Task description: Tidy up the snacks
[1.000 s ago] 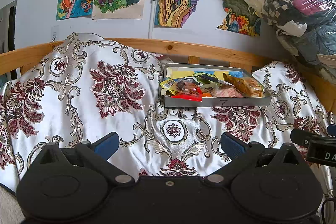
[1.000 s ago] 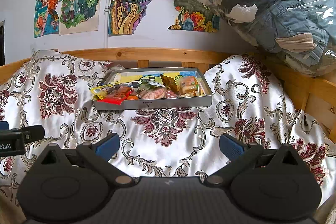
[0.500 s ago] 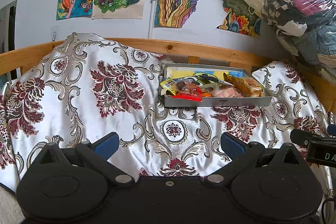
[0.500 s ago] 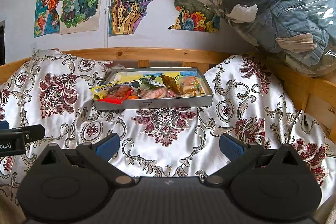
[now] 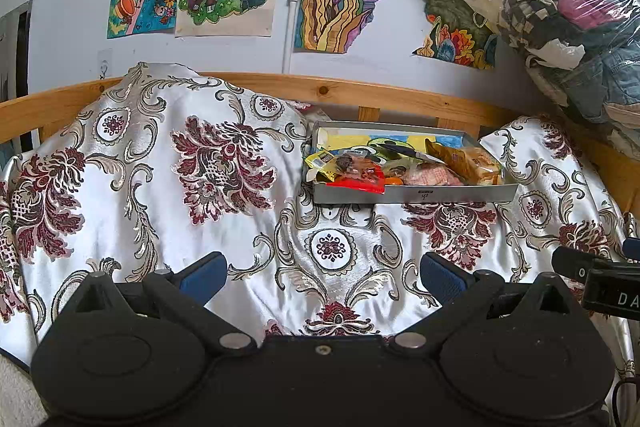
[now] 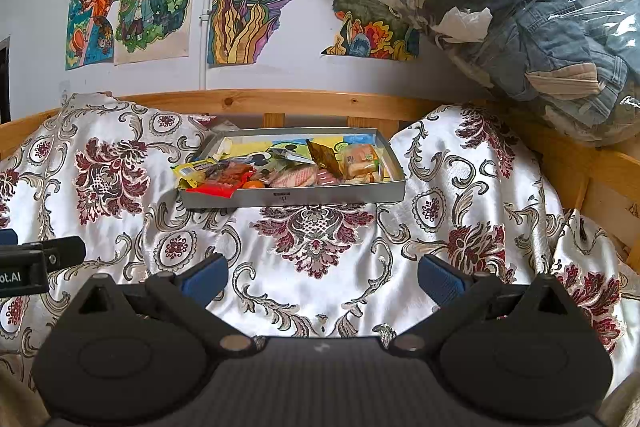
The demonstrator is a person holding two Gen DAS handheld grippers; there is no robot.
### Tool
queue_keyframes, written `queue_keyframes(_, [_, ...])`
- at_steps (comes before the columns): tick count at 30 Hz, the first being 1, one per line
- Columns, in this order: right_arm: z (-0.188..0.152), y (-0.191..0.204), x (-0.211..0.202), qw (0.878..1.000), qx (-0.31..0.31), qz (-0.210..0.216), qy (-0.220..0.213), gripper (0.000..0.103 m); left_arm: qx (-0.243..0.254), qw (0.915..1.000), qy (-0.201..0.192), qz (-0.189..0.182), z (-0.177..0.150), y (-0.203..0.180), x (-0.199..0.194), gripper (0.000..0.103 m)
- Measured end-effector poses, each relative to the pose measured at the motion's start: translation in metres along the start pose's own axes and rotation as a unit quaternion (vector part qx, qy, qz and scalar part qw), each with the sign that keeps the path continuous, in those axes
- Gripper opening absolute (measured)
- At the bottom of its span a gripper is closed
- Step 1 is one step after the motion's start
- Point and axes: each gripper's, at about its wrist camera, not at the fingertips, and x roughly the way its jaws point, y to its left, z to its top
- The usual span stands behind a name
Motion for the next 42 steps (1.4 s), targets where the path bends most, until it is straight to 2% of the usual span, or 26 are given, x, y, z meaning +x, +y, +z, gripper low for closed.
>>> queue_keyframes(35, [0.0003, 0.0004, 0.0, 1.0, 0.0, 0.0, 0.001, 0.103, -0.002, 1.0, 0.001, -0.007, 0.0005, 0.0005, -0.0012, 0.102])
queue_keyframes(39, [0.0004, 0.0007, -0.0001, 1.0, 0.0, 0.0, 0.001, 0.103, 0.004, 1.0, 0.002, 0.009, 0.0004, -0.0027, -0.0029, 0.102])
queue_keyframes(42, [0.0003, 0.0005, 0.0001, 1.0, -0.001, 0.0, 0.001, 0.103, 0.011, 0.9999, -0.001, 0.007, 0.0005, -0.0049, -0.0048, 0.102])
